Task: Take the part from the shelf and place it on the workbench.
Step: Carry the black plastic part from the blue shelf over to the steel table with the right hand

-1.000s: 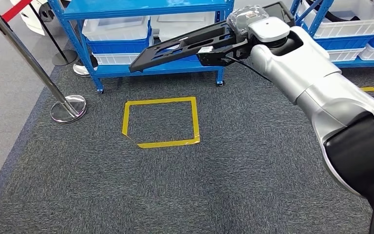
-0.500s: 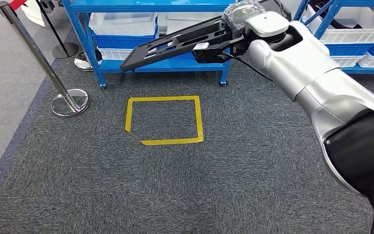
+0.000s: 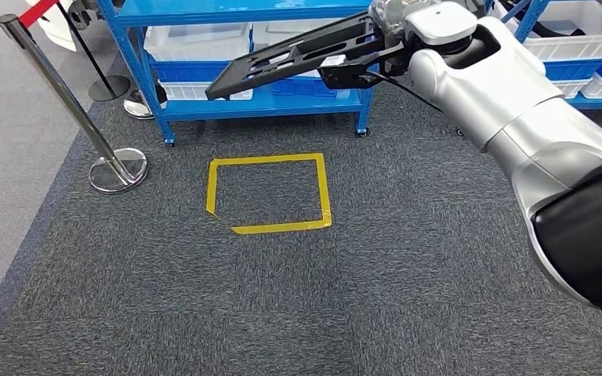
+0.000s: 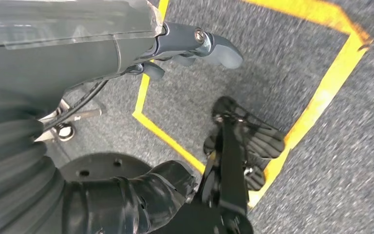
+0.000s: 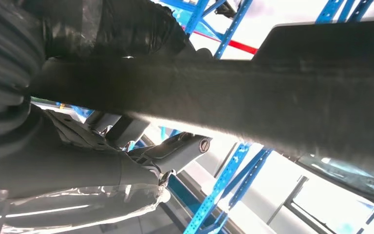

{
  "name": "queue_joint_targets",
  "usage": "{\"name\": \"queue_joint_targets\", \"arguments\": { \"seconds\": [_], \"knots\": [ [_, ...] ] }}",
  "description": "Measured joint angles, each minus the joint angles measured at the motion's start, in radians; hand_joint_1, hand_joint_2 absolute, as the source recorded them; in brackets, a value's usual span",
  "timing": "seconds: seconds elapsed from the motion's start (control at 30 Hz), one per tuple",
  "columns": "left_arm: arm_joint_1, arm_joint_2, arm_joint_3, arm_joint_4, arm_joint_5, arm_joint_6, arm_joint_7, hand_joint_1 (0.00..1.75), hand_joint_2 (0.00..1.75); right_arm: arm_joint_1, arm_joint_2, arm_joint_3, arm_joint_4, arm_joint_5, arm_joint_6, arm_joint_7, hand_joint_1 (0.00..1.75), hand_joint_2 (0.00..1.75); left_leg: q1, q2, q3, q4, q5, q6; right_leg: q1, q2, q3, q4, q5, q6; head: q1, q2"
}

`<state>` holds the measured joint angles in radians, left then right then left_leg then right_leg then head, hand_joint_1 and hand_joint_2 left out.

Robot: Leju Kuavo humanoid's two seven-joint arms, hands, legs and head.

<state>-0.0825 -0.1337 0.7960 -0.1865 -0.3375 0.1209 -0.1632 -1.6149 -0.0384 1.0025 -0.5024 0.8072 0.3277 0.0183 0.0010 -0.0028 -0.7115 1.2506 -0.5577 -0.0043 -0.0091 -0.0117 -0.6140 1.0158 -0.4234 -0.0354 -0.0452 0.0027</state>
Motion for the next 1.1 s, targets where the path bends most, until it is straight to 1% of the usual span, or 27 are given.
{"name": "queue_joint_targets", "arguments": {
  "seconds": [0.03, 0.07, 0.1, 0.13, 0.17, 0.2, 0.23, 0.33, 0.37, 0.4, 0.43, 0.5, 0.53, 0.57, 0.6, 0.67, 0.7, 0.73, 0.77, 0.83, 0.87, 0.9, 0.93, 1.0, 1.03, 1.07, 1.1],
  "knots": [
    [0.0, 0.001, 0.0, 0.0, 0.0, 0.001, -0.001, 0.0, 1.75, 0.001, 0.0, 0.0, 0.0, 0.0, 0.0, 0.0, 1.75, 1.75, 0.009, 0.0, -0.017, 0.038, -0.007, -0.008, -0.004, 0.0, -0.001, 0.002, 0.0, 0.002, 0.0, 0.0],
    [0.0, 0.001, 0.001, 0.0, 0.0, 0.002, -0.001, 0.0, 1.75, 0.002, 0.0, 0.0, 0.0, -0.001, 0.0, 0.0, 1.75, 1.75, 0.016, 0.001, -0.017, 0.038, 0.005, -0.015, -0.008, 0.001, -0.003, 0.006, -0.002, 0.005, 0.0, 0.0],
    [0.001, 0.002, 0.001, 0.0, -0.001, 0.004, -0.001, 0.0, 1.75, 0.003, 0.0, 0.0, 0.0, -0.002, 0.0, -0.001, 1.75, 1.75, 0.023, 0.001, 0.001, -0.001, 0.035, -0.022, -0.014, 0.001, -0.003, 0.01, -0.004, 0.01, 0.0, 0.0],
    [0.001, 0.003, 0.001, 0.0, -0.001, 0.005, -0.001, 0.0, 1.75, 0.003, 0.0, 0.0, 0.0, -0.004, 0.0, -0.001, 1.75, 1.75, 0.029, 0.002, 0.035, -0.07, 0.072, -0.029, -0.018, 0.001, -0.004, 0.014, -0.007, 0.017, 0.0, 0.0],
    [0.001, 0.003, 0.002, 0.0, -0.001, 0.006, -0.001, 0.0, 1.75, 0.003, 0.0, 0.0, 0.0, -0.007, 0.0, -0.001, 1.75, 1.75, 0.03, 0.002, 0.07, -0.139, 0.097, -0.034, -0.021, 0.002, -0.005, 0.019, -0.009, 0.025, 0.0, 0.0],
    [0.0, 0.003, 0.003, 0.0, -0.001, 0.006, -0.001, 0.0, 1.75, 0.002, 0.0, 0.0, 0.0, -0.008, -0.001, -0.001, 1.75, 1.75, 0.03, 0.001, 0.095, -0.191, 0.113, -0.034, -0.022, 0.002, -0.007, 0.022, -0.01, 0.034, 0.0, 0.0],
    [0.0, 0.003, 0.004, 0.0, -0.001, 0.007, -0.001, 0.0, 1.75, 0.001, 0.0, 0.0, 0.0, -0.01, -0.001, -0.001, 1.75, 1.75, 0.028, 0.0, 0.109, -0.22, 0.118, -0.03, -0.021, 0.003, -0.009, 0.023, -0.009, 0.042, 0.0, 0.0],
    [-0.001, 0.003, 0.009, 0.0, -0.001, 0.007, 0.0, 0.0, 1.75, 0.0, -0.002, 0.0, 0.0, -0.011, -0.001, -0.002, 1.75, 1.75, 0.023, -0.002, 0.107, -0.229, 0.121, -0.005, -0.022, 0.005, -0.012, 0.017, -0.003, 0.063, 0.001, 0.0],
    [-0.001, 0.003, 0.009, 0.0, -0.001, 0.007, 0.0, 0.0, 1.75, 0.0, -0.003, 0.0, 0.0, -0.012, -0.001, -0.003, 1.75, 1.75, 0.024, -0.002, 0.107, -0.234, 0.126, 0.004, -0.023, 0.005, -0.017, 0.026, -0.013, 0.067, 0.001, 0.0],
    [-0.001, 0.003, 0.01, 0.0, -0.001, 0.008, 0.0, 0.0, 1.75, -0.001, -0.005, 0.0, 0.0, -0.012, -0.001, -0.003, 1.75, 1.75, 0.024, -0.001, 0.107, -0.238, 0.13, 0.014, -0.024, 0.006, -0.029, 0.054, -0.033, 0.068, 0.001, 0.0],
    [-0.001, 0.003, 0.01, 0.0, -0.002, 0.008, 0.0, 0.0, 1.75, -0.001, -0.007, 0.0, 0.0, -0.013, -0.001, -0.003, 1.75, 1.75, 0.025, 0.0, 0.106, -0.241, 0.134, 0.022, -0.024, 0.007, -0.051, 0.103, -0.065, 0.068, 0.002, 0.0],
    [-0.001, 0.004, 0.01, 0.0, -0.004, 0.008, 0.0, 0.0, 1.75, 0.002, -0.01, 0.0, 0.0, -0.013, -0.001, -0.003, 1.75, 1.75, 0.018, 0.0, 0.103, -0.241, 0.136, 0.03, -0.019, 0.008, -0.111, 0.239, -0.129, 0.065, 0.002, 0.0],
    [-0.001, 0.004, 0.011, 0.0, -0.005, 0.009, 0.0, 0.0, 1.75, 0.005, -0.011, 0.0, 0.001, -0.013, -0.001, -0.003, 1.75, 1.75, 0.015, -0.001, 0.102, -0.239, 0.136, 0.031, -0.016, 0.009, -0.134, 0.29, -0.145, 0.063, 0.002, 0.0],
    [-0.001, 0.004, 0.011, 0.0, -0.005, 0.009, 0.0, 0.0, 1.75, 0.007, -0.011, 0.0, 0.001, -0.013, -0.001, -0.003, 1.75, 1.75, 0.011, -0.002, 0.101, -0.237, 0.135, 0.033, -0.013, 0.009, -0.143, 0.309, -0.142, 0.06, 0.002, 0.0],
    [0.0, 0.005, 0.012, 0.0, -0.005, 0.01, 0.0, 0.0, 1.75, 0.009, -0.011, 0.0, 0.001, -0.013, -0.001, -0.003, 1.75, 1.75, 0.007, -0.003, 0.1, -0.235, 0.134, 0.034, -0.01, 0.01, -0.131, 0.287, -0.121, 0.054, 0.002, 0.0],
    [0.0, 0.004, 0.014, 0.0, -0.005, 0.011, 0.0, 0.0, 1.75, 0.008, -0.011, 0.0, 0.002, -0.013, -0.001, -0.003, 1.75, 1.75, 0.001, -0.004, 0.1, -0.23, 0.132, 0.035, -0.001, 0.01, -0.069, 0.159, -0.058, 0.036, 0.002, 0.0],
    [-0.001, 0.003, 0.015, 0.0, -0.005, 0.011, 0.0, 0.0, 1.75, 0.007, -0.011, 0.0, 0.001, -0.013, -0.001, -0.003, 1.75, 1.75, -0.003, -0.004, 0.097, -0.227, 0.131, 0.035, 0.004, 0.01, -0.038, 0.096, -0.035, 0.028, 0.001, 0.0],
    [-0.001, 0.002, 0.016, 0.0, -0.005, 0.011, 0.001, 0.0, 1.75, 0.005, -0.011, 0.0, 0.001, -0.013, -0.002, -0.003, 1.75, 1.75, -0.005, -0.004, 0.095, -0.225, 0.131, 0.033, 0.008, 0.009, -0.019, 0.054, -0.023, 0.023, 0.001, 0.0],
    [-0.002, 0.002, 0.017, 0.0, -0.005, 0.01, 0.001, 0.0, 1.75, 0.004, -0.011, 0.0, 0.001, -0.013, -0.002, -0.003, 1.75, 1.75, -0.005, -0.004, 0.092, -0.224, 0.132, 0.03, 0.012, 0.009, -0.012, 0.035, -0.021, 0.021, 0.001, 0.0],
    [-0.002, 0.002, 0.018, 0.0, -0.004, 0.01, 0.002, 0.0, 1.75, 0.004, -0.011, 0.0, 0.001, -0.014, -0.002, -0.003, 1.75, 1.75, -0.005, -0.003, 0.089, -0.224, 0.135, 0.022, 0.011, 0.008, -0.012, 0.027, -0.015, 0.018, 0.001, 0.0],
    [-0.002, 0.004, 0.018, 0.0, -0.003, 0.01, 0.003, 0.0, 1.75, 0.004, -0.011, 0.0, 0.001, -0.014, -0.002, -0.003, 1.75, 1.75, -0.005, -0.003, 0.086, -0.22, 0.129, 0.017, 0.008, 0.006, -0.01, 0.022, -0.01, 0.016, 0.001, 0.0],
    [-0.002, 0.005, 0.019, 0.0, -0.003, 0.01, 0.003, 0.0, 1.75, 0.004, -0.01, 0.0, 0.001, -0.014, -0.002, -0.003, 1.75, 1.75, -0.005, -0.003, 0.078, -0.202, 0.113, 0.012, 0.004, 0.004, -0.009, 0.016, -0.005, 0.012, 0.001, 0.0],
    [-0.001, 0.006, 0.019, 0.0, -0.002, 0.01, 0.004, 0.0, 1.75, 0.003, -0.01, 0.0, 0.001, -0.014, -0.002, -0.003, 1.75, 1.75, -0.003, -0.003, 0.062, -0.163, 0.083, 0.006, 0.0, 0.002, -0.01, 0.011, 0.0, 0.009, 0.0, 0.0],
    [-0.001, 0.006, 0.02, 0.0, -0.002, 0.01, 0.006, 0.0, 1.75, 0.004, -0.01, 0.0, 0.001, -0.015, -0.002, -0.003, 1.75, 1.75, 0.006, -0.002, 0.014, -0.037, 0.01, -0.006, -0.002, 0.001, -0.017, 0.011, 0.007, 0.006, -0.001, 0.0],
    [-0.001, 0.006, 0.021, 0.0, -0.002, 0.01, 0.006, 0.0, 1.75, 0.005, -0.01, 0.0, 0.001, -0.015, -0.002, -0.003, 1.75, 1.75, 0.01, -0.002, -0.007, 0.019, -0.016, -0.011, -0.002, 0.001, -0.022, 0.013, 0.009, 0.006, -0.001, 0.0],
    [-0.001, 0.006, 0.022, 0.0, -0.002, 0.01, 0.006, 0.0, 1.75, 0.006, -0.01, 0.0, 0.001, -0.015, -0.002, -0.003, 1.75, 1.75, 0.013, -0.002, -0.013, 0.045, -0.022, -0.015, -0.003, 0.001, -0.028, 0.016, 0.012, 0.008, 0.0, 0.0],
    [-0.001, 0.007, 0.023, 0.0, -0.002, 0.01, 0.006, 0.0, 1.75, 0.008, -0.01, 0.0, 0.002, -0.015, -0.002, -0.003, 1.75, 1.75, 0.015, -0.001, -0.001, 0.033, -0.011, -0.018, -0.004, 0.001, -0.033, 0.02, 0.013, 0.009, -0.001, 0.0]
  ]
}}
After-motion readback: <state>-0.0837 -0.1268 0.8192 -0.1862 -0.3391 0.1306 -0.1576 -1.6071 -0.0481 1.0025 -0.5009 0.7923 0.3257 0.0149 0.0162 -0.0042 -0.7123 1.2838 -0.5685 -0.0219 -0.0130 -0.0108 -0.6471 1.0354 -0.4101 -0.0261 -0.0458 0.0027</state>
